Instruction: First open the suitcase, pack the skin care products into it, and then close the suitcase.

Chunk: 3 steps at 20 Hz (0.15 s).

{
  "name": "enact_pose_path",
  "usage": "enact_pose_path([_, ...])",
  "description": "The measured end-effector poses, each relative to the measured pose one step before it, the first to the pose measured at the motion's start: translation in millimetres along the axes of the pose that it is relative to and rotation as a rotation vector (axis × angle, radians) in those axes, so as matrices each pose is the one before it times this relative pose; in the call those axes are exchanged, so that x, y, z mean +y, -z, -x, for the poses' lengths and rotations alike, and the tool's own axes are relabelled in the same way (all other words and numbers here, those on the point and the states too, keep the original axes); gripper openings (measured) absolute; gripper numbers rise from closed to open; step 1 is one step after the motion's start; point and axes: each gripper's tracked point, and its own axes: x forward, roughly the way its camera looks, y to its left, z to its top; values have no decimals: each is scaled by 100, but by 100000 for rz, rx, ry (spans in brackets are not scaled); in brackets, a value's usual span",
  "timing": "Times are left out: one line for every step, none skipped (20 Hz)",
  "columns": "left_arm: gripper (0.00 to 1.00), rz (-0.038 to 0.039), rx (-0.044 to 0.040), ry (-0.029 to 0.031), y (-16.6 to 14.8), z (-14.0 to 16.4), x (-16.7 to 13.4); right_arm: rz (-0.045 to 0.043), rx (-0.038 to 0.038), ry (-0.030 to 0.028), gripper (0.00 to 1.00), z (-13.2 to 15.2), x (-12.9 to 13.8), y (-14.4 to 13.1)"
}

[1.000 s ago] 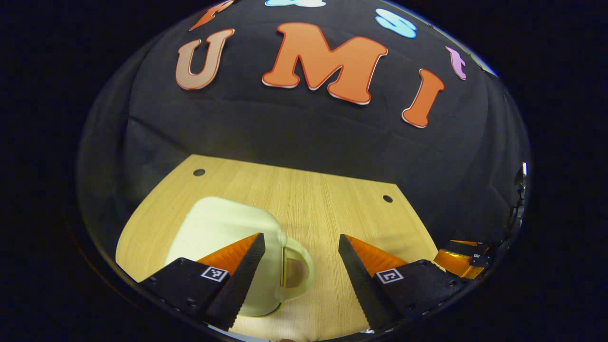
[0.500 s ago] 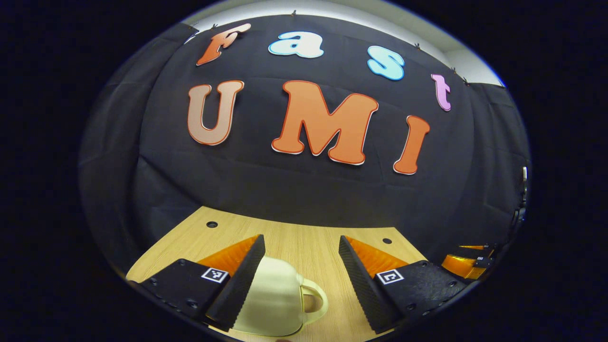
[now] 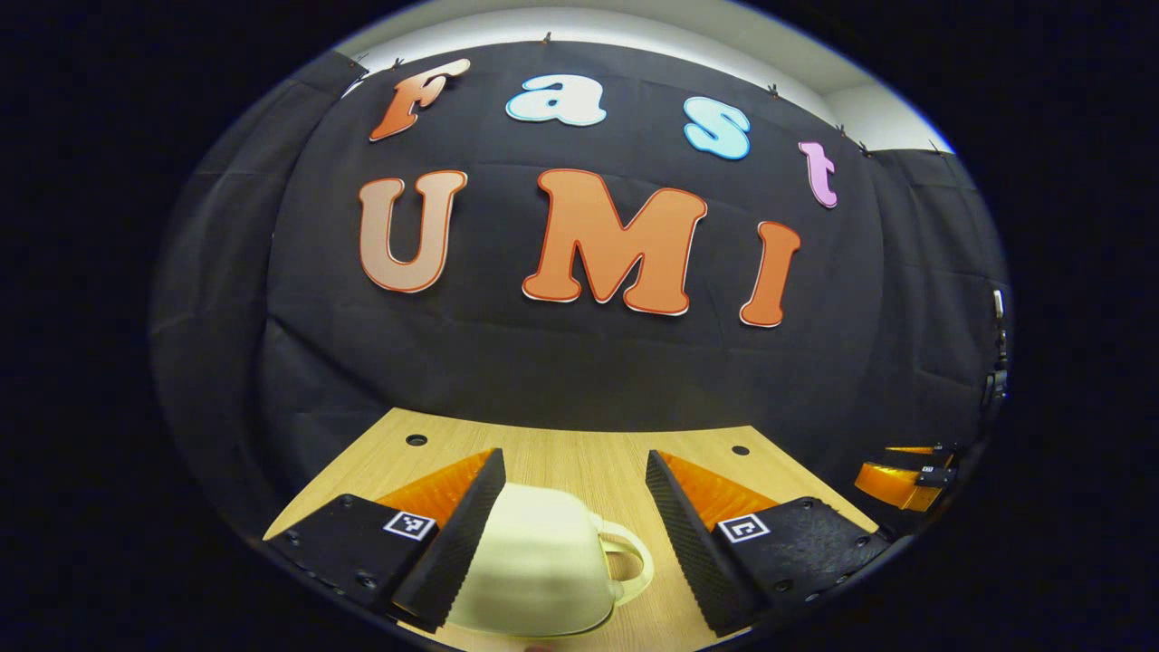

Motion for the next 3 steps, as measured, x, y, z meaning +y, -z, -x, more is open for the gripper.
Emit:
enact_pose_path([97, -330, -2030, -293, -780, 133, 248, 100, -287, 166, 96, 305, 119, -174])
enact_pose_path([97, -695, -1535, -584, -561, 53, 282, 139, -649, 439, 96, 303, 53, -205])
enact_pose_path([97, -877, -1633, -603, -559, 100, 179, 225, -793, 627, 96, 171, -137, -271])
